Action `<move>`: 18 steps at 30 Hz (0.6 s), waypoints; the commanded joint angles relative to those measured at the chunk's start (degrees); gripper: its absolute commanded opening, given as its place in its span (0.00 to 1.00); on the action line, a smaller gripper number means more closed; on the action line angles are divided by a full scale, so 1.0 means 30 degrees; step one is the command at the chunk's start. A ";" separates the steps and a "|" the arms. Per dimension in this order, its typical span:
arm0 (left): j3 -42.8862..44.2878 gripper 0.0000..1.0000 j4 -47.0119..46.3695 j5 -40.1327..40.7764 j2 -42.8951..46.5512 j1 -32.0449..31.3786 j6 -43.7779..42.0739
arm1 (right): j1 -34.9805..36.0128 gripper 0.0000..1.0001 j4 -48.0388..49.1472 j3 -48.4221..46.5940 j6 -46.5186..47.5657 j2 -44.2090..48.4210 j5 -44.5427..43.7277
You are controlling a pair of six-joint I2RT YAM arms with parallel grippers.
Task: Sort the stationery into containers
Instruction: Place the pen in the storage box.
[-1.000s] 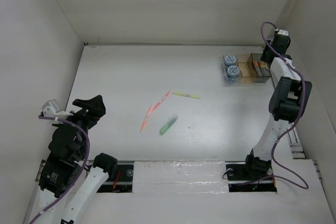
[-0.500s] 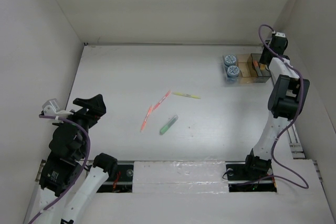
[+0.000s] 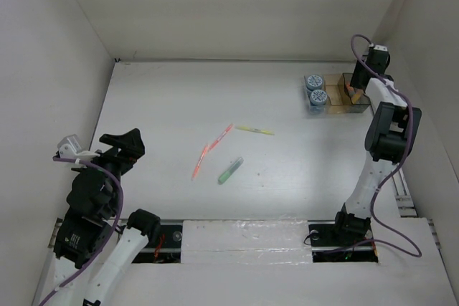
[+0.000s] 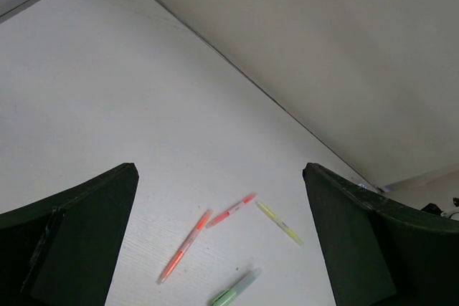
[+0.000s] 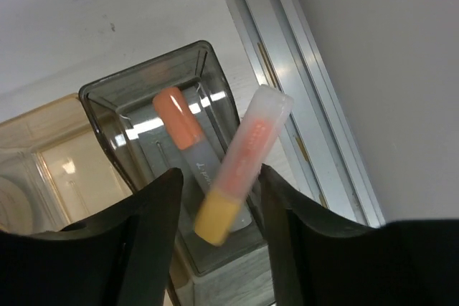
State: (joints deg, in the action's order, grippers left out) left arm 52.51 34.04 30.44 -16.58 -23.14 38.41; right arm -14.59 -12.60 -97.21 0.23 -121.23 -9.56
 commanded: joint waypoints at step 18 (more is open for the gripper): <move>-0.0160 1.00 -0.0801 0.0138 0.0223 0.0065 -0.0265 | 0.3398 0.79 -0.0224 -0.1523 -0.0688 0.2995 -0.0097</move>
State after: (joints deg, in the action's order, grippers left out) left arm 52.36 33.87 30.46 -15.84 -23.14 38.39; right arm -5.58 -14.59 -98.24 0.05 -117.71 -11.33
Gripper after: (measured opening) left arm 0.997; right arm 0.787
